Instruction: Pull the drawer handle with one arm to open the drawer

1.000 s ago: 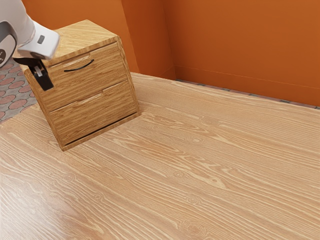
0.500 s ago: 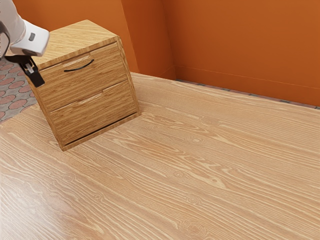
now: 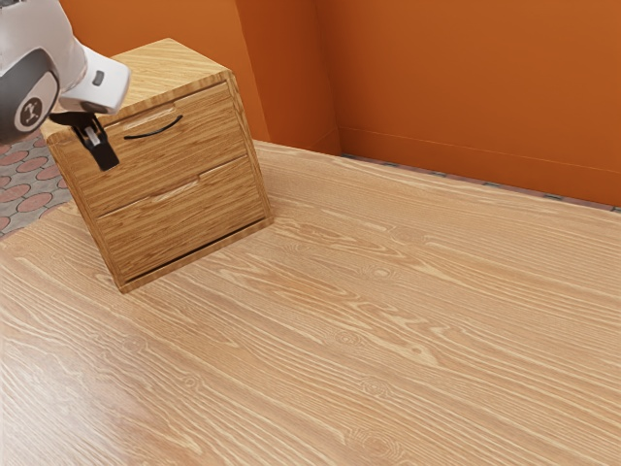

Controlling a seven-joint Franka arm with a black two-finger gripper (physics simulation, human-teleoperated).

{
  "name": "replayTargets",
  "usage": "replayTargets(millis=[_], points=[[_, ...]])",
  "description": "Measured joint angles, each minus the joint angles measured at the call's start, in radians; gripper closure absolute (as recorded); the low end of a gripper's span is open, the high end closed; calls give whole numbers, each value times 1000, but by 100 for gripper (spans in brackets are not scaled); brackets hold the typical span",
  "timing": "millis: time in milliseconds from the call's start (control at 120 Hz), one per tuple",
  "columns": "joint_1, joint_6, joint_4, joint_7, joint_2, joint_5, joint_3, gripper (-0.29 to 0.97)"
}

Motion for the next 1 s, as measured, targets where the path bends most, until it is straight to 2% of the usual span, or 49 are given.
replayTargets(millis=[1000], points=[[9,66,146,-8,216,-61,5,0]])
